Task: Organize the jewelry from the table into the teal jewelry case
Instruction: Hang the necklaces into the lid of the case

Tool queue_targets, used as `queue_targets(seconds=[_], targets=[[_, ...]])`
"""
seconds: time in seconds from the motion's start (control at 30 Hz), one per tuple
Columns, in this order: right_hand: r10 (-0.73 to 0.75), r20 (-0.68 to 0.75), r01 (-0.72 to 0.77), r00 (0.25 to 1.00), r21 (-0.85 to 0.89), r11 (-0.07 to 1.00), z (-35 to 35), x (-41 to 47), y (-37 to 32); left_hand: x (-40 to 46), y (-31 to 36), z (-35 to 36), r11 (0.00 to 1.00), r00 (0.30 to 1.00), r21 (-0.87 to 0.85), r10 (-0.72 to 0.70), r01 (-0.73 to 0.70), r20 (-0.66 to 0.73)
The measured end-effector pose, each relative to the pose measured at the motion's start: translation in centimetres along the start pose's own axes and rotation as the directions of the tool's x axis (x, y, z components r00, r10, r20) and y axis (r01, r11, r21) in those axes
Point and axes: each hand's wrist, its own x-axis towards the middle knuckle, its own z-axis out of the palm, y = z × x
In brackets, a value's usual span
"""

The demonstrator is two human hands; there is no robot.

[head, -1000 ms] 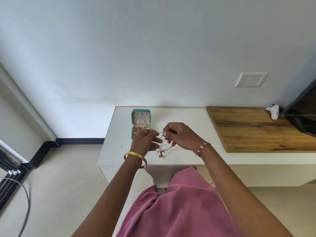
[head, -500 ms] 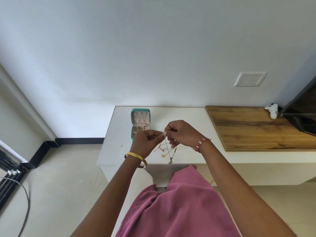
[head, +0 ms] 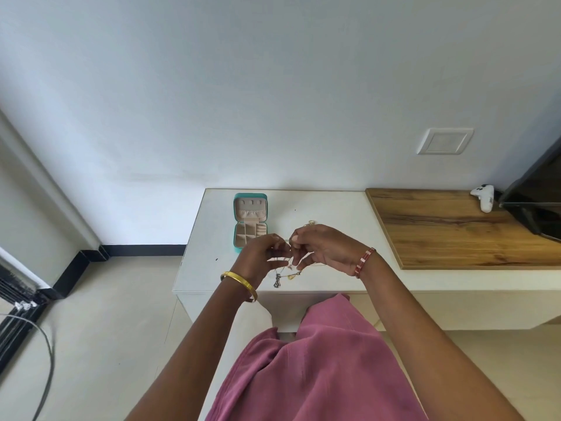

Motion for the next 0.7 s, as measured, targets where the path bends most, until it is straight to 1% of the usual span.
queue_targets(seconds=[0.1, 0.2, 0.33, 0.4, 0.47, 0.53, 0.63, 0.7], targets=[[-0.032, -0.09, 0.042, 0.995, 0.115, 0.993, -0.3, 0.0, 0.6, 0.0, -0.1, -0.3, 0.988, 0.999, -0.144, -0.048, 0.048, 0.0], [-0.046, -0.175, 0.096, 0.983, 0.288, 0.953, -1.0, 0.2, 1.4, 0.1, -0.1, -1.1, 0.966, 0.997, -0.251, -0.07, 0.061, -0.031], [-0.081, -0.225, 0.185, 0.971, 0.487, 0.854, -1.5, 0.7, 2.5, 0.2, -0.1, -1.6, 0.919, 0.993, -0.385, -0.106, 0.083, -0.041], [-0.083, -0.246, 0.217, 0.966, 0.592, 0.776, -1.2, 0.9, 2.7, 0.2, -0.3, -1.3, 0.885, 0.991, -0.456, -0.123, 0.09, -0.044], [-0.07, -0.255, 0.231, 0.964, 0.685, 0.691, -0.6, 0.9, 2.6, 0.2, -0.6, -0.9, 0.84, 0.99, -0.535, -0.131, 0.087, -0.044], [-0.072, -0.259, 0.244, 0.963, 0.735, 0.632, 0.1, 0.9, 2.4, 0.2, -0.8, -0.6, 0.77, 0.992, -0.632, -0.125, 0.082, -0.024], [-0.084, -0.261, 0.257, 0.962, 0.754, 0.604, 0.9, 1.0, 2.1, 0.2, -0.8, -0.3, 0.641, 0.995, -0.765, -0.104, 0.06, -0.009], [-0.097, -0.258, 0.261, 0.961, 0.74, 0.62, 1.2, 1.2, 1.9, 0.3, -0.8, 0.0, 0.603, 0.994, -0.796, -0.105, 0.048, -0.019]])
